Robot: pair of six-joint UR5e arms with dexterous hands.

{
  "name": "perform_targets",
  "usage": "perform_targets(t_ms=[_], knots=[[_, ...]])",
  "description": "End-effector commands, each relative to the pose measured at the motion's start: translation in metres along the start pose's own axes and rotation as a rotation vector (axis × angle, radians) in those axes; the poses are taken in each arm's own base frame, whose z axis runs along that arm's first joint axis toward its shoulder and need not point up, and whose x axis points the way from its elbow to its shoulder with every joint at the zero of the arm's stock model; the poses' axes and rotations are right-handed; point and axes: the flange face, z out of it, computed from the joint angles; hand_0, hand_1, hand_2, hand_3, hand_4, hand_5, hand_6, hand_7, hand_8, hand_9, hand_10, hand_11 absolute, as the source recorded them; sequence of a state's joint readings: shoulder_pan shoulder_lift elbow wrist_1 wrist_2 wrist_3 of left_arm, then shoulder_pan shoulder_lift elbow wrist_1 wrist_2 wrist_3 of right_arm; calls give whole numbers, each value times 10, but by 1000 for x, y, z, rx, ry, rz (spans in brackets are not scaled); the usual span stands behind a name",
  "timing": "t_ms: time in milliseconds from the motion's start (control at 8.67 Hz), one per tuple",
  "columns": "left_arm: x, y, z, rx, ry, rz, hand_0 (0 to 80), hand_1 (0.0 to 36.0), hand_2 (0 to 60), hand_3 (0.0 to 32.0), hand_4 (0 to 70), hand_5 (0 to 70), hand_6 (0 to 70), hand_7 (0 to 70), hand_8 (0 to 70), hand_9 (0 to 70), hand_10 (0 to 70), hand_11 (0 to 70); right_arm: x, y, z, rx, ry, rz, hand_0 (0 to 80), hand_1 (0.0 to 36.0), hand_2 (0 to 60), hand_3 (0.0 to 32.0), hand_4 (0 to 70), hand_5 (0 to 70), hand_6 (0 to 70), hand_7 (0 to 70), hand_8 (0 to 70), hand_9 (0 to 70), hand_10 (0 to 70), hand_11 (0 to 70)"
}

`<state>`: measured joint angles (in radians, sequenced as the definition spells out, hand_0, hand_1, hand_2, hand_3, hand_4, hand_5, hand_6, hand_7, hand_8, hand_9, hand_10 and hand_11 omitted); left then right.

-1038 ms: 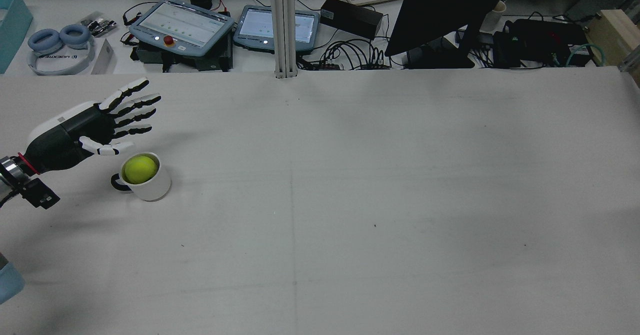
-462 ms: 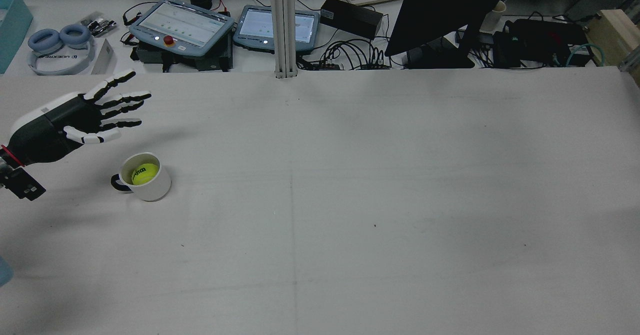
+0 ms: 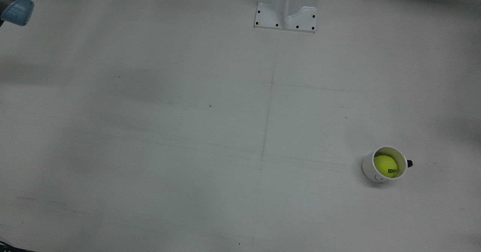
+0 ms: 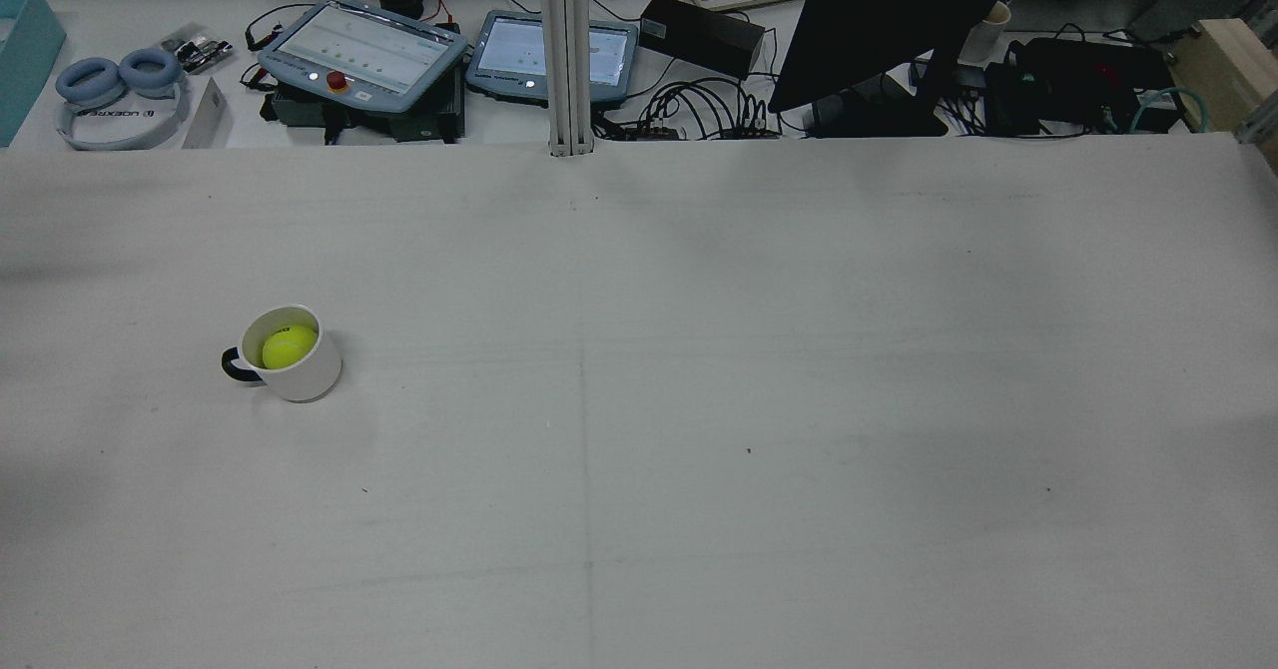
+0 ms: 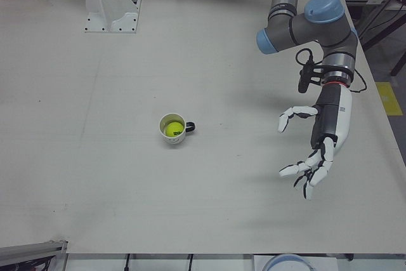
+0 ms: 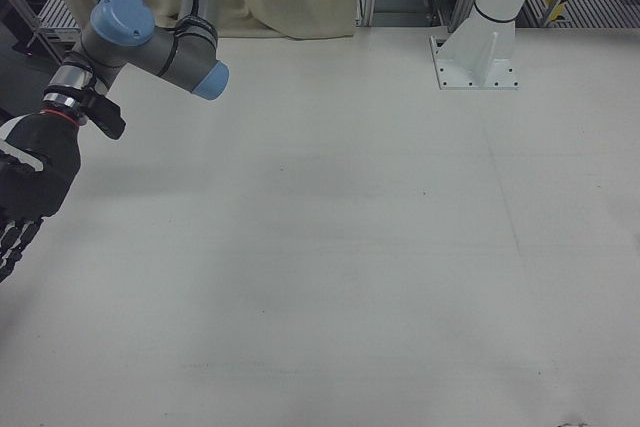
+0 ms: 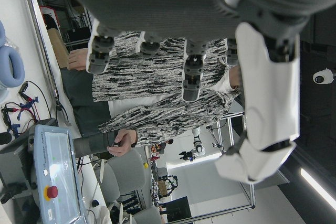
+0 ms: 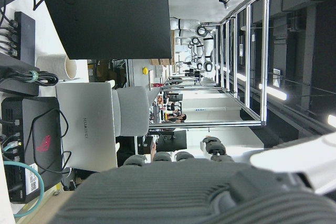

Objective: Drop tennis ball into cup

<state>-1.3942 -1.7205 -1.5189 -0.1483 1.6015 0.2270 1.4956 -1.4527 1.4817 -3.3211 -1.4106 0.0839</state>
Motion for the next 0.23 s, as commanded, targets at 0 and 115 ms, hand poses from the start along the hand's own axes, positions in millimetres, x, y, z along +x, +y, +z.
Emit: perform_targets(t_ms=[0,115], knots=[[8,-4,-3,2,13,1,555,267,268,298,0,132,242,98,69,6,69,127,0,-1,0,1,1,0,0,0,0,0,0,0,0,0,0,0,0,0],[8,-4,-3,-5,15,-4,543,259,268,320,0,133,237,76,67,4,59,111,0,-1,0,3,0,2,0,0,0,0,0,0,0,0,0,0,0,0]])
